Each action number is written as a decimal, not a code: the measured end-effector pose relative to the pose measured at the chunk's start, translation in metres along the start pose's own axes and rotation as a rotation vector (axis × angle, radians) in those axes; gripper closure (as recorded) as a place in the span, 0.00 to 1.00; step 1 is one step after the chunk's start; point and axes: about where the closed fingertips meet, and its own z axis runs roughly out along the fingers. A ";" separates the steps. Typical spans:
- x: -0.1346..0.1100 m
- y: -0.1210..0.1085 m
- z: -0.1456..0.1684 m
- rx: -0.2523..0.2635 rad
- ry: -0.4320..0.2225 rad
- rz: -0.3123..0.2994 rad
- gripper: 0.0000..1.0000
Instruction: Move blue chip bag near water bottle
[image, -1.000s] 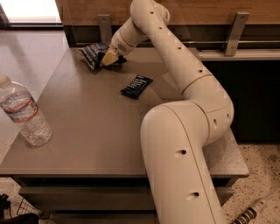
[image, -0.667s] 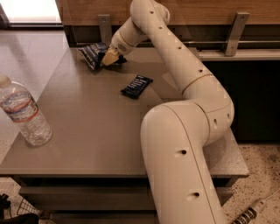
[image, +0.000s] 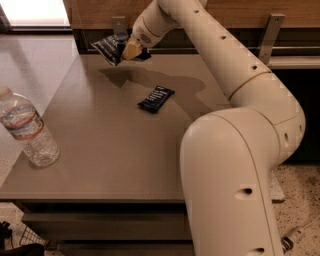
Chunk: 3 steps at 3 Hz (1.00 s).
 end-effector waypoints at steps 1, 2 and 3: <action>-0.010 0.003 -0.035 0.039 -0.002 -0.032 1.00; -0.022 0.018 -0.069 0.032 -0.004 -0.078 1.00; -0.034 0.061 -0.122 -0.026 0.017 -0.146 1.00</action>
Offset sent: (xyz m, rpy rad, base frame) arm -0.0995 -0.0362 0.0963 -0.0681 -0.0964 0.1033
